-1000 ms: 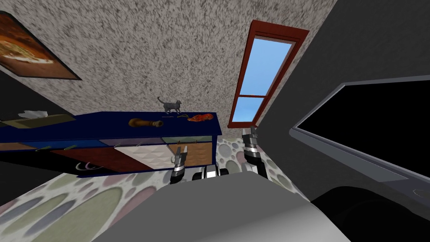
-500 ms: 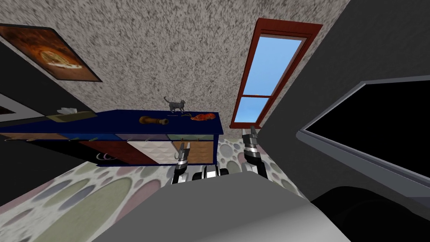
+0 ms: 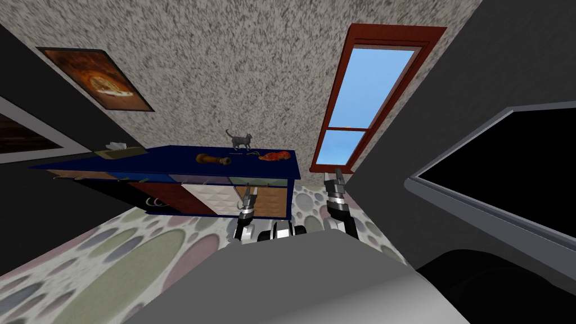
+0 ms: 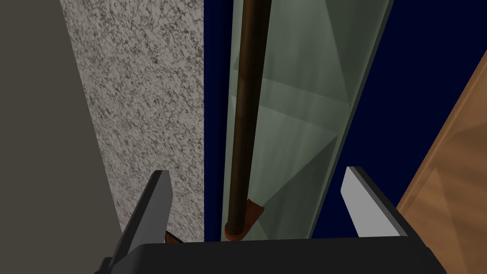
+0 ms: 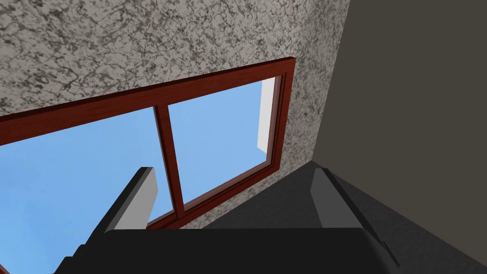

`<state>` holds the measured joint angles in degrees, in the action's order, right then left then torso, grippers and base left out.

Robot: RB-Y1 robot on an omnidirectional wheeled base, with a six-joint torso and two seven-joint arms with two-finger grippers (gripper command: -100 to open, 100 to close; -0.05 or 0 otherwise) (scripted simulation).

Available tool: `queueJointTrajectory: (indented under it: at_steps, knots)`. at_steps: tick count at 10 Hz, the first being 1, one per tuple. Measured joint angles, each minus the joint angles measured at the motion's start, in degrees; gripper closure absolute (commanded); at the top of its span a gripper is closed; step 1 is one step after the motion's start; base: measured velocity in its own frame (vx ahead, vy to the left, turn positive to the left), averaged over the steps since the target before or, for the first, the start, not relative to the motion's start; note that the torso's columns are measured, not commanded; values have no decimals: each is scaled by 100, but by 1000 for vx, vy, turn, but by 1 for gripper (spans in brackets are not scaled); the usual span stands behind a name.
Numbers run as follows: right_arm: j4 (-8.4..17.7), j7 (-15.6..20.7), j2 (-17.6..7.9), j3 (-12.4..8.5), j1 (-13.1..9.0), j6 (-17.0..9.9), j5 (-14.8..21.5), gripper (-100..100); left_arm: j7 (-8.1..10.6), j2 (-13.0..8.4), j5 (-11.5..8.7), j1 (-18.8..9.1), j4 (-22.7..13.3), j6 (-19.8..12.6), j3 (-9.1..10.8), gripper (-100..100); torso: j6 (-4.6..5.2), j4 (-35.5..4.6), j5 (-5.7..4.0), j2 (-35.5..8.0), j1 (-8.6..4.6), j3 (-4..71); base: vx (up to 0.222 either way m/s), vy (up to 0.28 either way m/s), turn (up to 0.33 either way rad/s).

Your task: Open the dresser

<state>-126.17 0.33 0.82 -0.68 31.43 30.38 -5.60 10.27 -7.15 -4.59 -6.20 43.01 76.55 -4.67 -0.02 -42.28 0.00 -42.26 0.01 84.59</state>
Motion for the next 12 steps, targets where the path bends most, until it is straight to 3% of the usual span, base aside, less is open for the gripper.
queueJointTrajectory:
  at_steps: [3,4,5,12]
  knots:
    - [0,0,0,1,-1,0,0,0,86,-48,-20,-657,-677,6,-90,-100,6,-2,0,-4,-3,-3,-40,-13,86]
    - [0,0,0,0,-1,0,0,0,93,-55,-17,-672,-612,-23,-101,-100,4,-1,0,2,0,1,0,0,0]
    - [0,0,0,0,0,0,0,0,92,-56,-16,-665,-597,-41,-102,100,3,-2,-1,1,-2,1,25,10,-133]
    - [0,0,0,0,0,0,0,0,-49,15,8,423,377,-4,63,100,12,-10,-2,-15,-19,-10,38,17,-125]
